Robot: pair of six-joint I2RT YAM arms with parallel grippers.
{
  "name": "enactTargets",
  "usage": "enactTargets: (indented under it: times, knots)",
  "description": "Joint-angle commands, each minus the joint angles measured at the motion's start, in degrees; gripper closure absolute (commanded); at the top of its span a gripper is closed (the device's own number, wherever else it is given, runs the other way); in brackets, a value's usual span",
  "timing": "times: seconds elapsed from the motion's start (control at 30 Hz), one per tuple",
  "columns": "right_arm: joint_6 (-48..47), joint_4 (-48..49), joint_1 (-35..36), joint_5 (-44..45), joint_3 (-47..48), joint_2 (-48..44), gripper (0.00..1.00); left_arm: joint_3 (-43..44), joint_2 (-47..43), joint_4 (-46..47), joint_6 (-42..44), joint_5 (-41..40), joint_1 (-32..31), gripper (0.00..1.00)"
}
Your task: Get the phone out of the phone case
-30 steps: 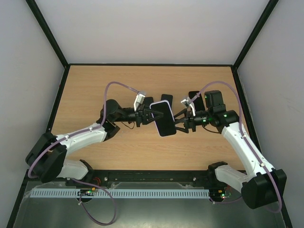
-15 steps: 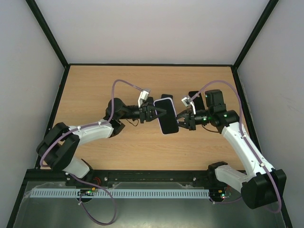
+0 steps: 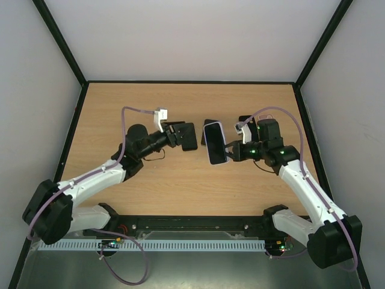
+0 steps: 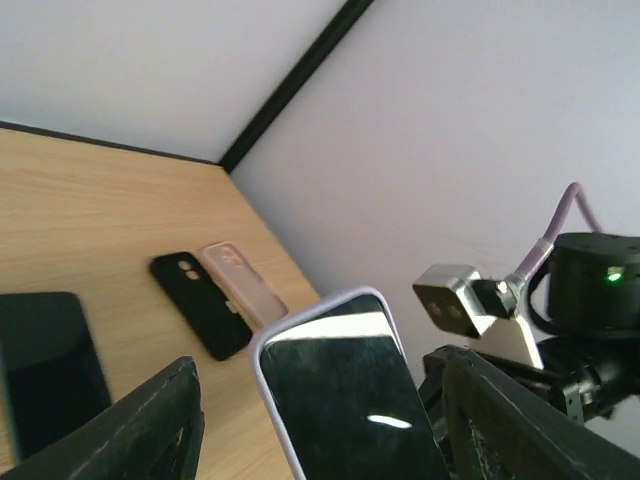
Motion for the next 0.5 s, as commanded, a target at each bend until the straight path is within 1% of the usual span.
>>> enactTargets:
  times: [0.0, 0.1, 0.2, 0.37, 0.47]
  knots:
    - [7.47, -3.88, 0.19, 18.42, 1.35, 1.31, 0.98, -2.90, -2.55, -10.30, 8.20, -17.43, -5.82, 0.35]
    - [10.41, -6.63, 0.19, 27.60, 1.59, 4.25, 0.98, -2.50, -1.76, -12.02, 11.94, -27.65, -13.28, 0.37]
    - [12.45, -8.73, 0.15, 33.22, 1.87, 6.57, 0.98, -1.41, 2.06, -11.29, 15.52, -34.14, -20.29, 0.38]
    - [13.22, -10.17, 0.10, 34.53, 1.96, 11.09, 0.98, 2.13, 11.64, -7.97, 22.54, -41.91, -29.04, 0.39]
    - [13.34, -10.34, 0.10, 35.63, 2.34, 13.72, 0.98, 5.00, 17.42, -7.10, 27.09, -45.17, -32.34, 0.38]
